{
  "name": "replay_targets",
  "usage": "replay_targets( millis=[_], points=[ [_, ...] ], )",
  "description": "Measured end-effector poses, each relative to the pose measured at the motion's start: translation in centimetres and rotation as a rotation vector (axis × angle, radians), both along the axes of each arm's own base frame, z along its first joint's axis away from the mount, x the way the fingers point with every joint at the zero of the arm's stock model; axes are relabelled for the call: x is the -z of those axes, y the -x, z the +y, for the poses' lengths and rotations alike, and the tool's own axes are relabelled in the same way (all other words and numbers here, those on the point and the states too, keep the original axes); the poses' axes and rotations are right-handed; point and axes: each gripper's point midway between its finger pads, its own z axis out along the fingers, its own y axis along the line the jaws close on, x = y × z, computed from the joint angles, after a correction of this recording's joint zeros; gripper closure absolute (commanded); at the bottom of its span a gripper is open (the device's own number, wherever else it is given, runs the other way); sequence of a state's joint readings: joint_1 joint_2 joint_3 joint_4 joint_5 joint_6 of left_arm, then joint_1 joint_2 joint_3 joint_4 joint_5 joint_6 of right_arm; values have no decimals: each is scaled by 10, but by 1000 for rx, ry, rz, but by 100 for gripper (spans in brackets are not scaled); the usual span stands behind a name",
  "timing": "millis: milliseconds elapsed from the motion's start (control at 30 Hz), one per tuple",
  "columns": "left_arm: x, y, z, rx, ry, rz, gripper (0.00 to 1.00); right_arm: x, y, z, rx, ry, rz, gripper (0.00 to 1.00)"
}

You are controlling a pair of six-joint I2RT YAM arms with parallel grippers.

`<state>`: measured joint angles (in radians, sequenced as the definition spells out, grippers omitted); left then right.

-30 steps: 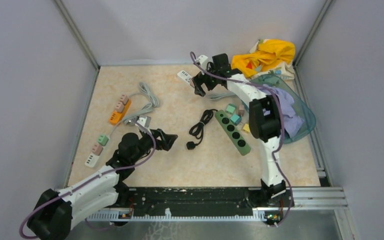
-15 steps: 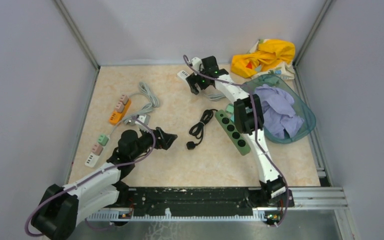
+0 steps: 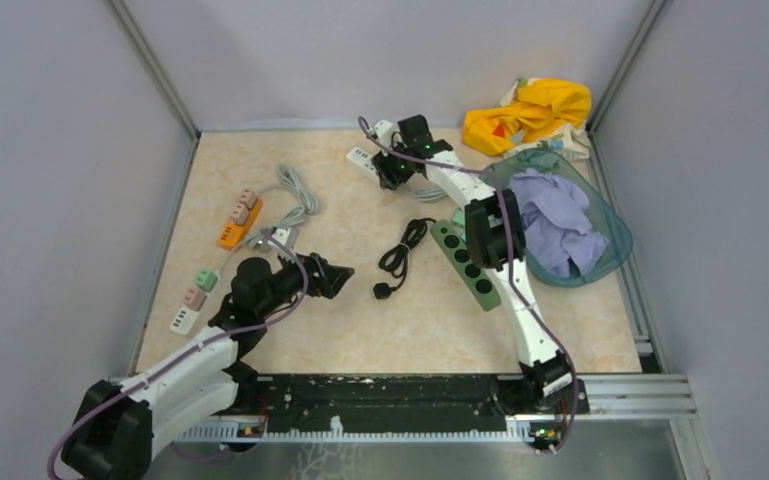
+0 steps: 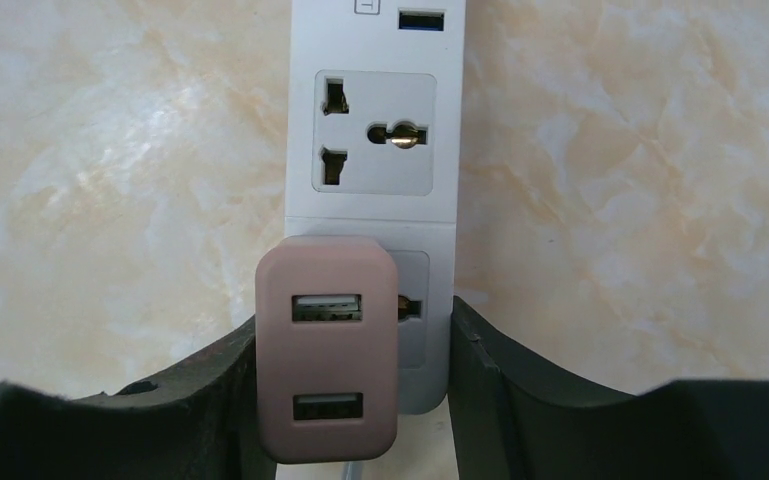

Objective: Pull the plug off the socket
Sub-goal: Pick up the socket from the center of the board, then place the socket at the center of the board.

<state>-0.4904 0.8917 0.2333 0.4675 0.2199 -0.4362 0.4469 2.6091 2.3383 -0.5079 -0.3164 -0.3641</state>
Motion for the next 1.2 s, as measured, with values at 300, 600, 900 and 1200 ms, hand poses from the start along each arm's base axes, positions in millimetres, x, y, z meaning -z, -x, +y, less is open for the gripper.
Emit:
replay_targets(
  millis=[300,600,900,1200],
  points=[
    [-42,15,3,19,79,-99,0,-100,65,17,-220,-168,26,100],
    [-96,46,2,94,242,-195,0,-256,169,-2,-484,-283,-196,100],
    [-150,69,4,152,322,-290,0,-203,286,-46,-681,-238,-115,100],
    [-117,78,-8,247,319,-246,0,-106,365,-76,-912,-111,-53,100]
  ],
)
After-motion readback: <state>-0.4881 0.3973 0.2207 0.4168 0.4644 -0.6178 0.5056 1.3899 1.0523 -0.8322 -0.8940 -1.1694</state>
